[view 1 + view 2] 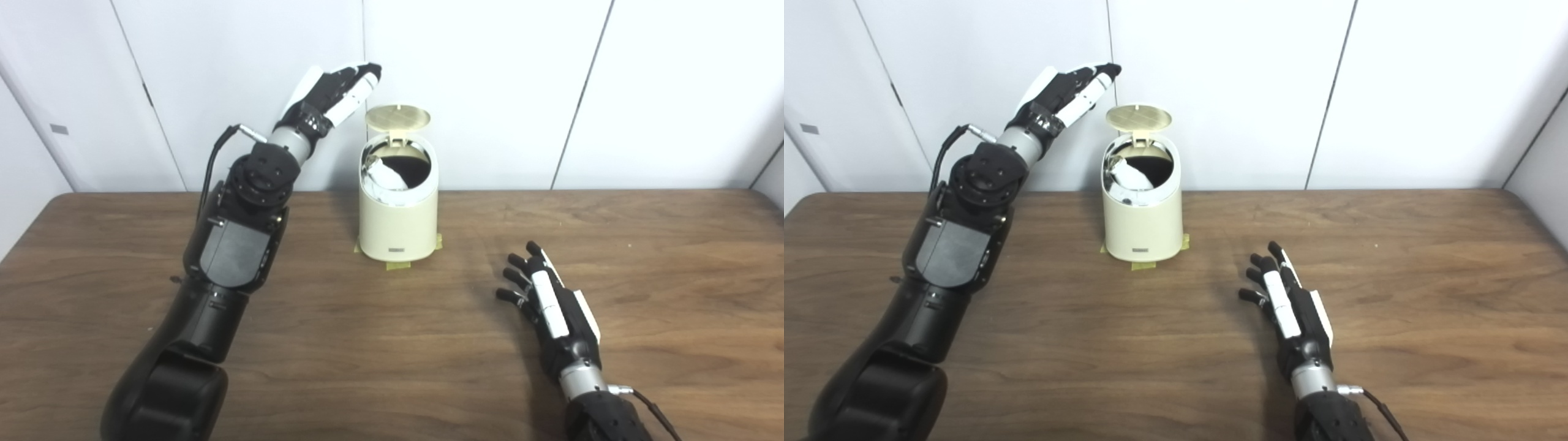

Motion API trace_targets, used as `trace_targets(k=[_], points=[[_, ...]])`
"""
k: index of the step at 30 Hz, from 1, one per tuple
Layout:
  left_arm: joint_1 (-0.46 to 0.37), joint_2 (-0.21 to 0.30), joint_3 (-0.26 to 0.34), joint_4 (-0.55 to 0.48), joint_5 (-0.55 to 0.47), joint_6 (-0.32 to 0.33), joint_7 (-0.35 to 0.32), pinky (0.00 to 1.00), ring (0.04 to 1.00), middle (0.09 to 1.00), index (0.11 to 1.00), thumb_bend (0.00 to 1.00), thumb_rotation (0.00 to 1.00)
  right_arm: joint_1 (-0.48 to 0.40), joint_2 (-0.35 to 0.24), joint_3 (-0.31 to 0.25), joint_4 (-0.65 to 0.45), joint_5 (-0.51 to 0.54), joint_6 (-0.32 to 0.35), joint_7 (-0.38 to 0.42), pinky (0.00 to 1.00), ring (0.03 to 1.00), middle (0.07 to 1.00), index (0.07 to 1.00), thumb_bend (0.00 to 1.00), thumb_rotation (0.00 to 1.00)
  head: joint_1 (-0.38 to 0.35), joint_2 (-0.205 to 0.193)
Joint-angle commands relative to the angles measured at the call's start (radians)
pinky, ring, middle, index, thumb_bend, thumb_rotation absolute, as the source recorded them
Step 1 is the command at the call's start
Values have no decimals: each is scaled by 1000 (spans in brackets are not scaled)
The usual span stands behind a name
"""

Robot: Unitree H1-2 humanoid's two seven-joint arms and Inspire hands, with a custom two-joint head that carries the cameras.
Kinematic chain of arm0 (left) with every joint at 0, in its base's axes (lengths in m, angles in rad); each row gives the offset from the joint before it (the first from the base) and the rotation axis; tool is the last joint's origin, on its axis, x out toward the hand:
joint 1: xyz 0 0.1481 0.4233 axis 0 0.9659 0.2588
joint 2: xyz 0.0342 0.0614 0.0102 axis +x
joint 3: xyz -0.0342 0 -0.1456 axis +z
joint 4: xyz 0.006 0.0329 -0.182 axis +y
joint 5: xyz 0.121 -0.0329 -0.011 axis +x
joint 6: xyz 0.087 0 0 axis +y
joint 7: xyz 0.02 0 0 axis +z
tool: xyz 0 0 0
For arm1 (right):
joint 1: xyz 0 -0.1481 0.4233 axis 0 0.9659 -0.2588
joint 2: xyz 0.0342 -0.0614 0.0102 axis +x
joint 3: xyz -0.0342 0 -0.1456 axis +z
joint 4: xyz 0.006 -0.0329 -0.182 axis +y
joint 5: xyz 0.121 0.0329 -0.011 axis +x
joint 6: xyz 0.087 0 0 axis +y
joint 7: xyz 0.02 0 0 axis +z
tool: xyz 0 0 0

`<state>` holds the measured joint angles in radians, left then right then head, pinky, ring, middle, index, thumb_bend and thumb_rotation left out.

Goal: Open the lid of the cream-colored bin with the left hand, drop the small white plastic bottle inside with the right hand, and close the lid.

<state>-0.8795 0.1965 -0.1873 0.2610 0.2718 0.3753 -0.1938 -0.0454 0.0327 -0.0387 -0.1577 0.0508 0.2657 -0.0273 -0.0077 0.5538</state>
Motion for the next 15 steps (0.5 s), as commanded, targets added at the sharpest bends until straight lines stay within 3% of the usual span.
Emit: trace_targets(k=[1,9,12,15], points=[[-76,22,-21,-34,41,-19,2,918,952,937,894,365,853,-27,-4,9,-5,-19,-27,-3,733,856,872,961,599,831,-2,5],[-98,80,-148,-50,196,-63,-28,756,832,854,861,429,747,-34,-36,53,39,-114,-71,-12,735,839,863,971,542,905,-7,10],[-102,104,-184,-58,239,-82,-50,745,833,859,858,435,736,-38,-36,54,50,-125,-75,-16,737,842,864,975,525,909,-8,12],[-103,141,-236,-61,309,-146,-65,767,873,880,832,430,761,-40,-40,60,68,-146,-91,-22,719,835,860,971,521,921,-10,12]])
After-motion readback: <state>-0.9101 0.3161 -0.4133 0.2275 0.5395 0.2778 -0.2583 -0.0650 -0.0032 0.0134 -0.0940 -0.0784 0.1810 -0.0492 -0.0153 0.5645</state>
